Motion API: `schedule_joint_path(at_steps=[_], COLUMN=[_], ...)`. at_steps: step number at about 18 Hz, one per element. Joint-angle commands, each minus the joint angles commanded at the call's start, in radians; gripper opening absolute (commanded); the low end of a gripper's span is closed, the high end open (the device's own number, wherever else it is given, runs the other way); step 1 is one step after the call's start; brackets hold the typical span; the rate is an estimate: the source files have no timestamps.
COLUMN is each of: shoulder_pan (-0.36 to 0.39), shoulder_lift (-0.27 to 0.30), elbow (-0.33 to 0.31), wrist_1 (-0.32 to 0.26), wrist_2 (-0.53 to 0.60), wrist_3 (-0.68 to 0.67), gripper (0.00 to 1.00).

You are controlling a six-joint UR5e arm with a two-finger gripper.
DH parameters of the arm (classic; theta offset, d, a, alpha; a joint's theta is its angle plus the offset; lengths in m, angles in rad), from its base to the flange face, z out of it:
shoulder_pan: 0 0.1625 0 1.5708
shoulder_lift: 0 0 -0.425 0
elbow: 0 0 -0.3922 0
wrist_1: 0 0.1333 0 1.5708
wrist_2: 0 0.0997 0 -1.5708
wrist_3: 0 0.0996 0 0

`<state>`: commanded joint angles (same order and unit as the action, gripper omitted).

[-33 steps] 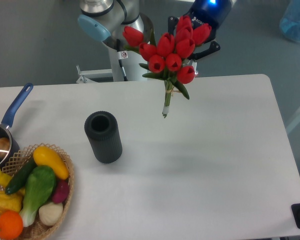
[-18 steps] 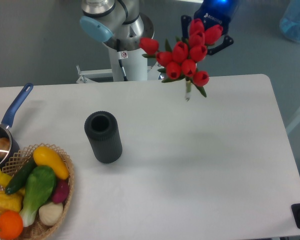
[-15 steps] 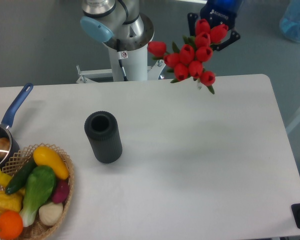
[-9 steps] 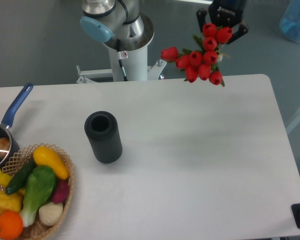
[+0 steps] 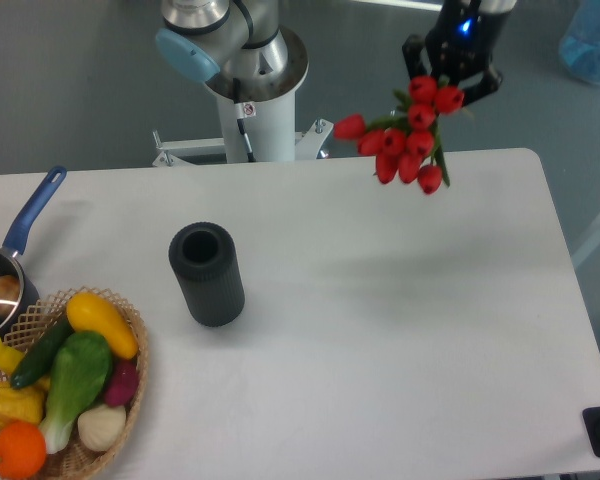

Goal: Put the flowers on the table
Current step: 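Swing the gripper down, tilting the tulips toward the table surface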

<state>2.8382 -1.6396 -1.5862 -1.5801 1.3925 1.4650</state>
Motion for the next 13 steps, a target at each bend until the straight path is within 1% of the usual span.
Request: schedule_joint_path(at_steps=[1, 2, 4, 7, 8, 11, 13], shoulder_pan=[-0.037, -0.078, -0.13, -0.195, -0.21, -0.272, -0.286], shoulder_lift=[-0.034, -0.064, -0.098, -0.144, -0.164, -0.223, -0.246], elbow=[0.017, 0.026, 0.025, 0.025, 0.025, 0.02, 0.02], wrist_1=[0.014, 0.044, 0.107, 0.129, 0.146, 0.201, 0.212], wrist_2=[0.035, 0.064, 0.092, 0.111, 0.13, 0.254, 0.298], wrist_3=[-0.002, -0.006, -0.067, -0.112, -0.13, -0.241, -0.276], gripper=[0.21, 0.21, 0.21, 0.21, 0.21, 0.21, 0.21])
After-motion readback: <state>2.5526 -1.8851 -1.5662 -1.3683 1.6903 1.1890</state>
